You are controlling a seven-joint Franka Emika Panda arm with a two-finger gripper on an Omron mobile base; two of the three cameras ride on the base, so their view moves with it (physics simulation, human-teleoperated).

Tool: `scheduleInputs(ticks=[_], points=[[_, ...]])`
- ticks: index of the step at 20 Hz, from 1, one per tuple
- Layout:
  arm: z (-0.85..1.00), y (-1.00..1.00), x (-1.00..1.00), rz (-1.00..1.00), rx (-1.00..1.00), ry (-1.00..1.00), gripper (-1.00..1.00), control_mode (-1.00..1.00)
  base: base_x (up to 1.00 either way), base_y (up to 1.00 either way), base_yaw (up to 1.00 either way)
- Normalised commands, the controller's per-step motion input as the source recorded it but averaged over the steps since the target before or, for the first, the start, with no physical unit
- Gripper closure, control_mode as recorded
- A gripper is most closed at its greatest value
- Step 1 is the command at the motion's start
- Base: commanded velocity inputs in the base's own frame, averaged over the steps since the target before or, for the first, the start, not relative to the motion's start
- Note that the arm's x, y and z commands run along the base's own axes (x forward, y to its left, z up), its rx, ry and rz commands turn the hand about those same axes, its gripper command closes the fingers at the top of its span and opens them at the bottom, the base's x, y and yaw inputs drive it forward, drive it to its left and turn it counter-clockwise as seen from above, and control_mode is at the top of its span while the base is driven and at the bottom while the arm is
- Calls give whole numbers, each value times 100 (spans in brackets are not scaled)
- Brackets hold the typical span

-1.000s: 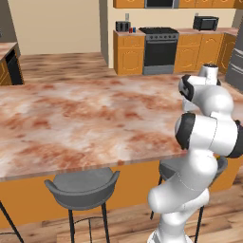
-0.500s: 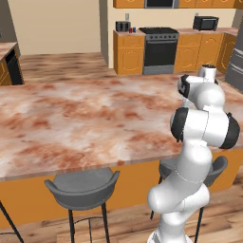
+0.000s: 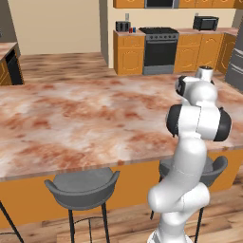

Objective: Four empty soda cans are scattered around the kitchen. Gather all the cans and cluster them next to the stove for recycling.

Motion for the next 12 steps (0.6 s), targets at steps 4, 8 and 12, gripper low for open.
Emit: scheduleInputs(ticks=[4, 8, 12], points=[[-13, -11, 26, 0, 0, 0, -100, -100, 0, 0, 0], [-14, -3, 25, 0, 0, 1, -100, -100, 0, 0, 0], [-14, -2, 30, 0, 0, 0, -100, -100, 0, 0, 0]])
